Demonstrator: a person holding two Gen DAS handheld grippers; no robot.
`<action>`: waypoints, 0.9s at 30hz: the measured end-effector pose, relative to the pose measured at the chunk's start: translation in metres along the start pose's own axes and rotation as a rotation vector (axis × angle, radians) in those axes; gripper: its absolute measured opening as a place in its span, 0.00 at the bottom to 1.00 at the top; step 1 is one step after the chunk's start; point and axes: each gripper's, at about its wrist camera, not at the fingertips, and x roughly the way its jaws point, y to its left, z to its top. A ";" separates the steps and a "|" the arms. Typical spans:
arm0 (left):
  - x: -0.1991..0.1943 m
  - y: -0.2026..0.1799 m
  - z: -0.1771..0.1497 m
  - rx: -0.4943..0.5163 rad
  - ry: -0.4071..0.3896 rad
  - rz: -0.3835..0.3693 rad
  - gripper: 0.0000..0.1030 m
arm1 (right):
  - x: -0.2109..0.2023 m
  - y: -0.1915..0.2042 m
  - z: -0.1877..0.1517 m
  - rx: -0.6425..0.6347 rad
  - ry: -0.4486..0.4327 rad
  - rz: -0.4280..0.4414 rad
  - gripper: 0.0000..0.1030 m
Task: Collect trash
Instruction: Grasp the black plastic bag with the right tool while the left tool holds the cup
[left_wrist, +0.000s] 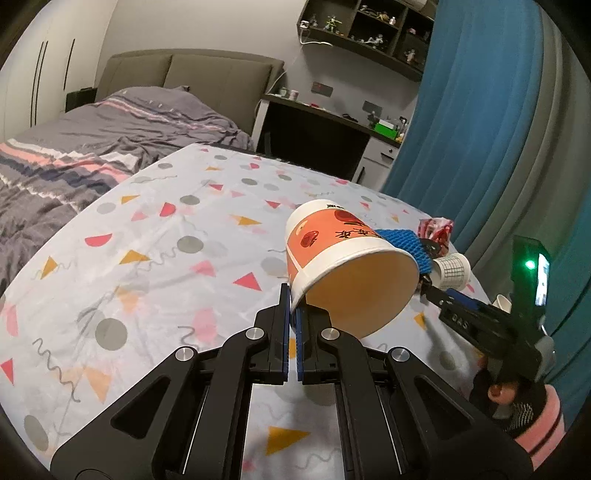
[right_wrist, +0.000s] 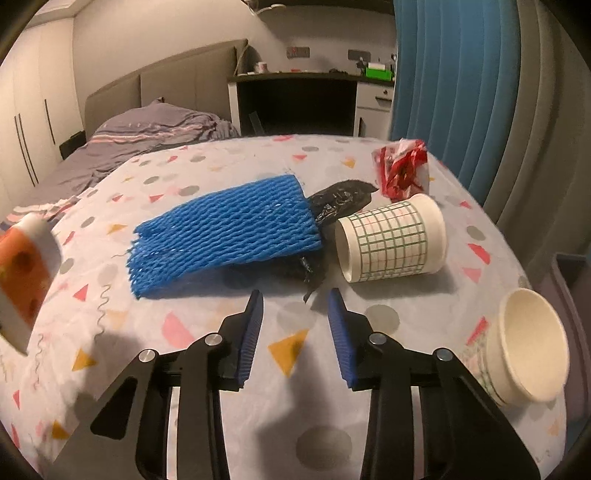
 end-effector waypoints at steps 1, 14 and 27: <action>0.001 0.001 0.000 -0.001 -0.001 -0.003 0.02 | 0.003 -0.001 0.001 0.003 0.005 0.001 0.35; 0.014 0.006 -0.004 -0.011 0.024 -0.028 0.02 | 0.025 -0.008 0.014 0.033 0.047 0.024 0.10; 0.014 0.006 -0.005 -0.010 0.023 -0.024 0.02 | -0.021 0.003 0.013 -0.029 -0.077 0.061 0.01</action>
